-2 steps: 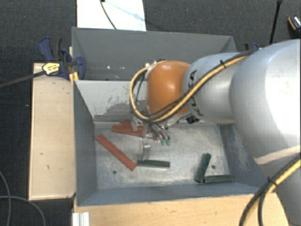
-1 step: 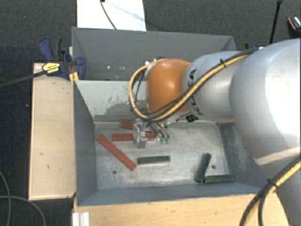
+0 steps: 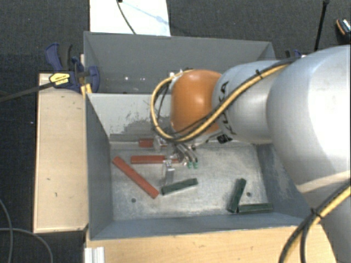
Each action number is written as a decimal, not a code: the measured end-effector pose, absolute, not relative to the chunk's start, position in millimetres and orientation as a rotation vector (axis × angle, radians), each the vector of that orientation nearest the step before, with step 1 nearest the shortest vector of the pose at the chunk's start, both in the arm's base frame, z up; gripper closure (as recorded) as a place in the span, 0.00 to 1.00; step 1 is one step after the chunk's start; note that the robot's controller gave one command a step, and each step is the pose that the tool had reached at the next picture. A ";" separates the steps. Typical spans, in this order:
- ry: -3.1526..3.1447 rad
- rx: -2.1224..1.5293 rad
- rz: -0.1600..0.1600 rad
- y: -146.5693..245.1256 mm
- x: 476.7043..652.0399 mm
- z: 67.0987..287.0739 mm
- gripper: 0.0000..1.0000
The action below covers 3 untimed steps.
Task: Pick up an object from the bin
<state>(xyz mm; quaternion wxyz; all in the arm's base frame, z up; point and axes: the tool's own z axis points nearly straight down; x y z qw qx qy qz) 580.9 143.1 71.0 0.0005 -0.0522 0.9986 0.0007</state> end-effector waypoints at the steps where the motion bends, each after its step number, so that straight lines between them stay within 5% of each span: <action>1: 3.097 -0.473 0.002 146.1 593.0 129.0 0.00; 2: 3.099 -0.519 0.001 112.0 588.8 68.1 0.00; 3: 3.091 -0.516 0.004 114.9 590.7 72.7 1.00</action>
Offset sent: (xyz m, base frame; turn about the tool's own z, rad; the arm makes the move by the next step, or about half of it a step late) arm 0.0099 0.0025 0.0552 -0.1985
